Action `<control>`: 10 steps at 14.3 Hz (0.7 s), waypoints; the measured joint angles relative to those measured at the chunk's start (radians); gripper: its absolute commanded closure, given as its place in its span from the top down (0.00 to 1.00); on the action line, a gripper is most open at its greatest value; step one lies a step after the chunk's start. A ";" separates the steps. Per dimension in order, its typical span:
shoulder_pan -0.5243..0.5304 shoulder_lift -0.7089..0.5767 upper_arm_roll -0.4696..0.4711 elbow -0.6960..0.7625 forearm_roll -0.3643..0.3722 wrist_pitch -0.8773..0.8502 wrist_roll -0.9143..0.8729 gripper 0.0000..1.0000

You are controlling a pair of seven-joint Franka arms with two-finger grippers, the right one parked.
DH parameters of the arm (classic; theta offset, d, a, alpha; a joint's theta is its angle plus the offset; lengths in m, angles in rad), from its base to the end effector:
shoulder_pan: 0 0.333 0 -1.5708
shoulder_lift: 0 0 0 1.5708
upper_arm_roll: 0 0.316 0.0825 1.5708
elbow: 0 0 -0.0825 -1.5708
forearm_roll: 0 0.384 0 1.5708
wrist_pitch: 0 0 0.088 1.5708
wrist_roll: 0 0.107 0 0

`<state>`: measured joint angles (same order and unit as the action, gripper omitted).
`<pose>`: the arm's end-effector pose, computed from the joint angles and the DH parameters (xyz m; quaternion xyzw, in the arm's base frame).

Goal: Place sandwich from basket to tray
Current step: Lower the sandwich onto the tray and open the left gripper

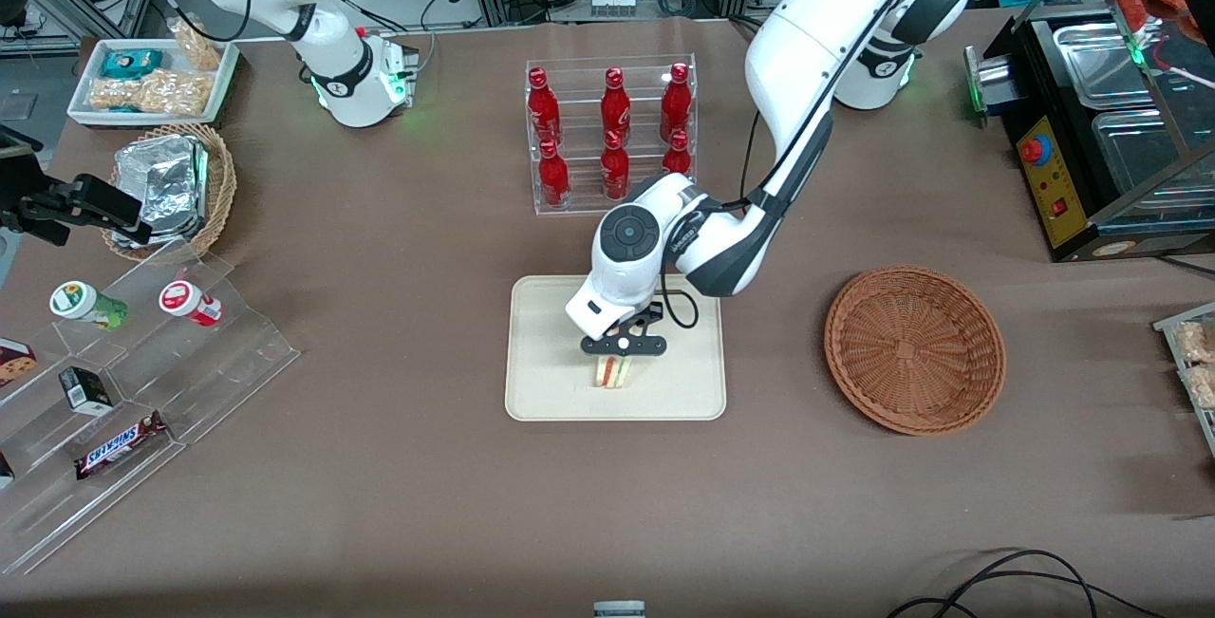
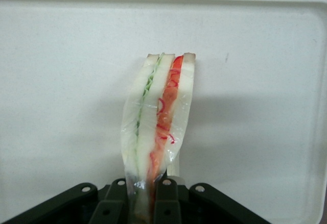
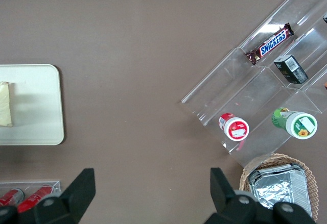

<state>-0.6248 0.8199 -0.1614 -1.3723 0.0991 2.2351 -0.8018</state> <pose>0.5435 -0.5035 0.2340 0.9995 0.0051 0.0057 0.0321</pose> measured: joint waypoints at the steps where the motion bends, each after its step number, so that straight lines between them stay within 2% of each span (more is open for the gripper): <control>1: 0.001 0.002 0.003 0.001 0.000 0.006 -0.017 0.05; 4: 0.002 0.003 0.007 0.015 0.000 0.011 -0.072 0.07; 5: 0.002 0.003 0.008 0.022 0.000 0.011 -0.083 0.12; 6: 0.002 0.003 0.008 0.025 0.000 0.011 -0.089 0.43; 7: 0.002 0.004 0.008 0.025 0.000 0.011 -0.099 0.99; 10: 0.000 0.008 0.007 0.026 0.000 0.011 -0.165 1.00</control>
<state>-0.6243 0.8283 -0.1547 -1.3459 0.0991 2.2462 -0.9664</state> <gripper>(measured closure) 0.595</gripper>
